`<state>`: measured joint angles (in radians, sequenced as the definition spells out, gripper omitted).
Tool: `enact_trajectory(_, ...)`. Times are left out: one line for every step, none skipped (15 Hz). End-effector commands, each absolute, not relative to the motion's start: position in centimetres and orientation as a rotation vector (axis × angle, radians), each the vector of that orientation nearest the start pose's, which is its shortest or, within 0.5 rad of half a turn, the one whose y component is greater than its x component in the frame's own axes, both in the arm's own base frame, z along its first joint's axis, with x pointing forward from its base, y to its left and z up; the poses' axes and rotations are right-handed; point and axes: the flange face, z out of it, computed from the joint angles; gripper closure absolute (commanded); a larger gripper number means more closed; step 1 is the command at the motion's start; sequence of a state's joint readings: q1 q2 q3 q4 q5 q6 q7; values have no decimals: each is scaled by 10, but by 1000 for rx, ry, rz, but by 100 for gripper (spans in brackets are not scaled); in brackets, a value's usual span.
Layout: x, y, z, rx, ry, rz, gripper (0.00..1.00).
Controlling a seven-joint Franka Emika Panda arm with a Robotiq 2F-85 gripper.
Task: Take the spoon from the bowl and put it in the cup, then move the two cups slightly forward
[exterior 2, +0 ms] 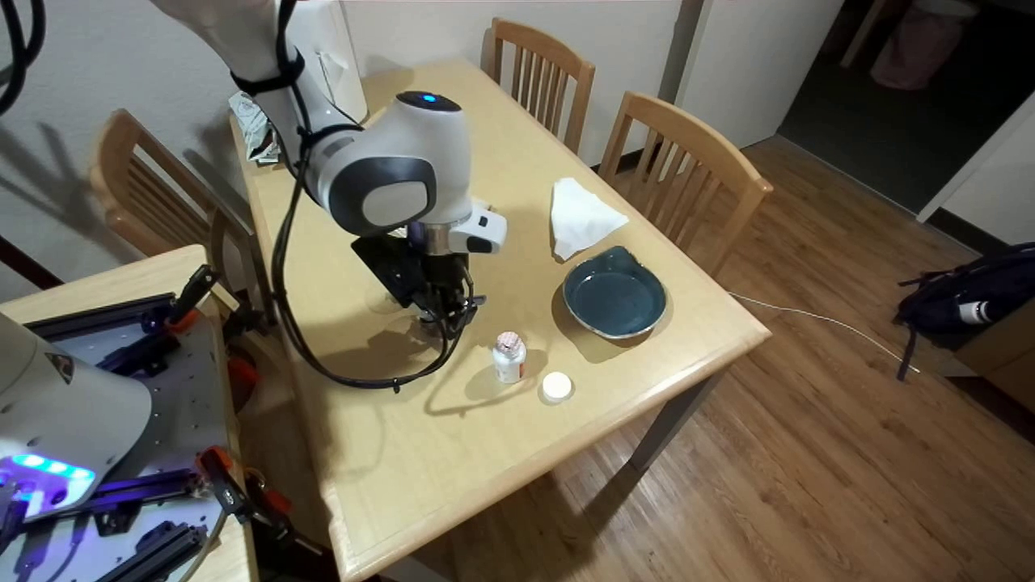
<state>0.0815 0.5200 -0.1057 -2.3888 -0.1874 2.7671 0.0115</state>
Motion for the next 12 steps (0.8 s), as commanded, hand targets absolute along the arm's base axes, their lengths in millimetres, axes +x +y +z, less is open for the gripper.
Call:
enact_trajectory(466,-8,93,-3239,-224,213,93)
enact_trajectory(466,-7,93,-3238,-229,215,95)
enact_trajectory(467,-7,93,-3237,-229,221,97)
enact_trajectory(467,-6,93,-3236,-230,221,98)
enact_trajectory(470,-5,95,-3237,-231,214,99)
enact_trajectory(472,-4,96,-3234,-245,207,96)
enact_trajectory(476,-1,96,-3227,-280,200,98)
enact_trajectory(480,1,97,-3227,-288,196,96)
enact_trajectory(486,5,98,-3228,-308,188,95)
enact_trajectory(492,8,100,-3232,-315,181,95)
enact_trajectory(499,12,101,-3233,-326,174,95)
enact_trajectory(508,16,103,-3232,-344,164,95)
